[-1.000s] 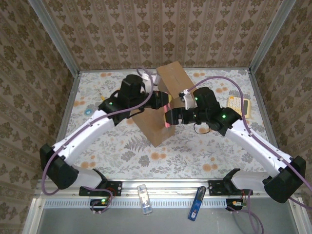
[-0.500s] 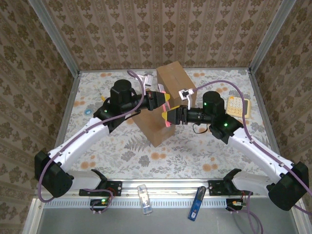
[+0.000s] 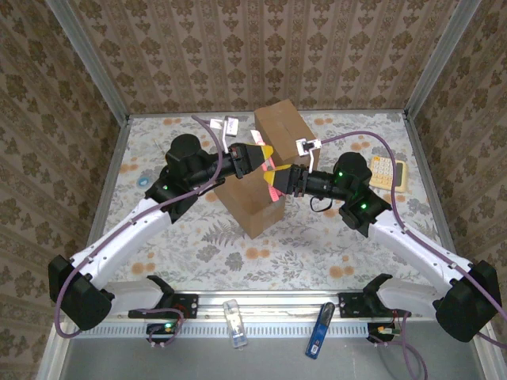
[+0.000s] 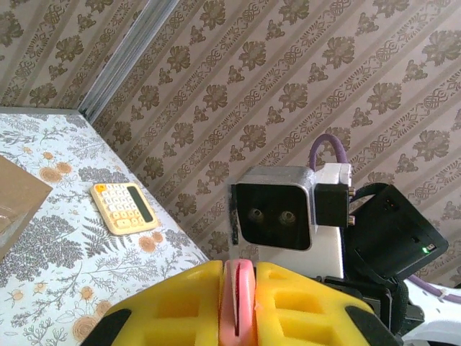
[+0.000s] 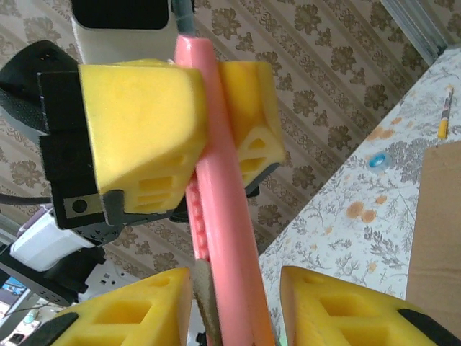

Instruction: Unpack the express box

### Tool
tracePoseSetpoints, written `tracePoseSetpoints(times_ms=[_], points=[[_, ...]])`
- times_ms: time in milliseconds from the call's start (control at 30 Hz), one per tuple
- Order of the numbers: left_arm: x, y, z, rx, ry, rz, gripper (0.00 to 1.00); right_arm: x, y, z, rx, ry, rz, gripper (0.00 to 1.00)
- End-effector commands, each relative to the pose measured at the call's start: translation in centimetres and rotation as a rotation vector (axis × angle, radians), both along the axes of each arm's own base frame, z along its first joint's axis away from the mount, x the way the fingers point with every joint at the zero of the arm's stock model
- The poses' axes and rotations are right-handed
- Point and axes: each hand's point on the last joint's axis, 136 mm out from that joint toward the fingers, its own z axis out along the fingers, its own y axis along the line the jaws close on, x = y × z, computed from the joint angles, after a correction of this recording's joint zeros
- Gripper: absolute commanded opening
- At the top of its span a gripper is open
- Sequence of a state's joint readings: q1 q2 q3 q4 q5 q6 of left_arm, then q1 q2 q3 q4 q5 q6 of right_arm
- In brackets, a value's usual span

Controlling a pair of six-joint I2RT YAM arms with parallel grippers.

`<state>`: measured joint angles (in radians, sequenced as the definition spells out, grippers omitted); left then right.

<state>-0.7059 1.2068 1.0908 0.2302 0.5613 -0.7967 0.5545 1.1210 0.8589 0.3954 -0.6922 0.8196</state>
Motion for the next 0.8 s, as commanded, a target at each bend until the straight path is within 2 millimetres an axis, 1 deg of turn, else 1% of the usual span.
tracePoseSetpoints(times_ms=[0, 200, 367, 600, 767], points=[[-0.2, 0.5, 1.6, -0.055, -0.029, 0.011, 0.00, -0.4, -0.3, 2.0, 0.058, -0.049, -0.004, 0.38], [0.0, 0.4, 1.9, -0.075, -0.025, 0.013, 0.00, -0.3, 0.3, 2.0, 0.078, -0.039, 0.017, 0.36], [0.1, 0.3, 1.9, -0.079, -0.020, 0.012, 0.00, 0.0, 0.7, 2.1, 0.097, -0.032, 0.022, 0.30], [0.3, 0.3, 1.5, -0.081, -0.012, 0.020, 0.00, 0.2, 0.3, 2.9, 0.132, -0.040, -0.011, 0.21], [0.5, 0.3, 1.3, -0.080, -0.011, 0.028, 0.00, 0.6, 0.0, 2.9, 0.156, -0.026, -0.038, 0.11]])
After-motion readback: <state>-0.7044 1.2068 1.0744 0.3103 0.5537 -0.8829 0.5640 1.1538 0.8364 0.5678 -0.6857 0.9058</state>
